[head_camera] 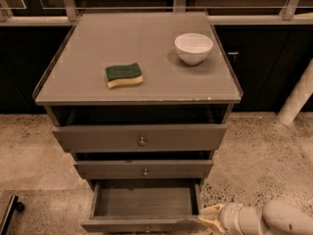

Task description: Close bottom drawer

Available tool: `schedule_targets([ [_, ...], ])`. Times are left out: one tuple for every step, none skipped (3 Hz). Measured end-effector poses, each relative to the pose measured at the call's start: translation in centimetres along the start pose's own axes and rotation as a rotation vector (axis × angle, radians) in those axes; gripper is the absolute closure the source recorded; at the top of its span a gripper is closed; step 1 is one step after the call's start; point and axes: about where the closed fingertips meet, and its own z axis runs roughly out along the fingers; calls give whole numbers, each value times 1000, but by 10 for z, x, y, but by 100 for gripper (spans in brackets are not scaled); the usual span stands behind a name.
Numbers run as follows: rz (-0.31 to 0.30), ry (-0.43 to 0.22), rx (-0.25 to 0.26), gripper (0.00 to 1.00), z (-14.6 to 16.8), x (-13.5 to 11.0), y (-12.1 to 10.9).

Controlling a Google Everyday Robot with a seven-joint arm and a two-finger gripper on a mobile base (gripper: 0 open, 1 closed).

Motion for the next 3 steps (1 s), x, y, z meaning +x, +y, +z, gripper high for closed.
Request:
schedule_targets([
  [0, 0, 0, 88, 0, 0, 0],
  [18, -33, -8, 100, 10, 8, -8],
  [55, -98, -18, 100, 30, 30, -26],
])
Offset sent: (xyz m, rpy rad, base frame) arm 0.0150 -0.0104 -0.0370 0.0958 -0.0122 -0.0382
